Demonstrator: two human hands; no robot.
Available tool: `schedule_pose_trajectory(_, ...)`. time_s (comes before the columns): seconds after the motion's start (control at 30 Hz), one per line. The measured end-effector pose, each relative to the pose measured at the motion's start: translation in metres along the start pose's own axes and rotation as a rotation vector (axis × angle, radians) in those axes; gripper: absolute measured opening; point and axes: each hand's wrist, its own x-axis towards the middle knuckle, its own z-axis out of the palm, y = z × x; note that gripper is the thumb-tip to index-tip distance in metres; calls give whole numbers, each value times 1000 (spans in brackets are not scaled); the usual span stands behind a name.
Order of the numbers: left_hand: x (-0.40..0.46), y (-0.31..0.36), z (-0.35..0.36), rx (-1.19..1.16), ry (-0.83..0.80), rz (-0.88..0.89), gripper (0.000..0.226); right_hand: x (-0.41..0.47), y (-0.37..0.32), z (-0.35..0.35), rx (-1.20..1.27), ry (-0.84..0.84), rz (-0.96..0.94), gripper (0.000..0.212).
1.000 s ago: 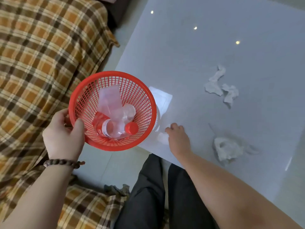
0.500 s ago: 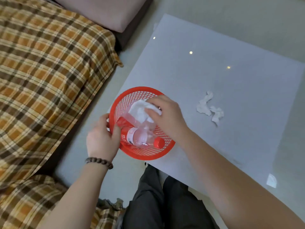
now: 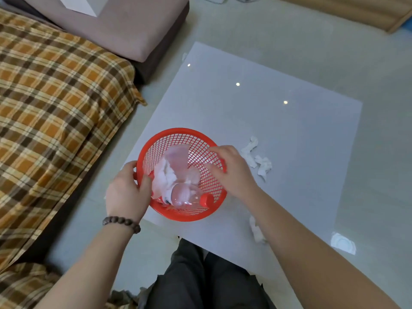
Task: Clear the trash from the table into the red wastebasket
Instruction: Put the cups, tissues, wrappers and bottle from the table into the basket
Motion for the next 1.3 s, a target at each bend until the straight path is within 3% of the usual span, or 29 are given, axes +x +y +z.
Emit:
schedule_pose_trajectory(0.1,11,8,9,64,-14,18,36,4,70,-24,-129,80,252,40)
schedule_pose_trajectory(0.2,19,18,19,99,-21,14,37,9,135,-35,-328,-30,461,52)
schedule_pose_trajectory(0.4,29,29,39,68,-3,27,32,30,207,-23,-438,-103,495,55)
schedule_pose_trajectory(0.63,33,27,48,31,-12,-7,33,35,212,-16,-219,211,598,25)
schedule_pose_trajectory(0.73,33,30,50,26,-26,-26,34,44,170,-24,-23,381,500,21)
schedule_pose_trajectory(0.83,33,37,52,13,-31,-39,32,50,107,-28,118,449,219,15)
schedule_pose_trajectory(0.97,33,44,53,-20,-69,-70,30,43,46,-15,163,167,-27,17)
schedule_pose_trajectory(1.1,34,47,51,-34,-75,-58,31,40,33,0,57,-130,32,33)
schedule_pose_trajectory(1.2,35,47,49,-36,-79,-51,30,41,34,-2,79,-172,34,45)
schedule_pose_trajectory(1.3,37,45,47,-28,-84,-64,29,44,45,-9,117,-56,-4,43)
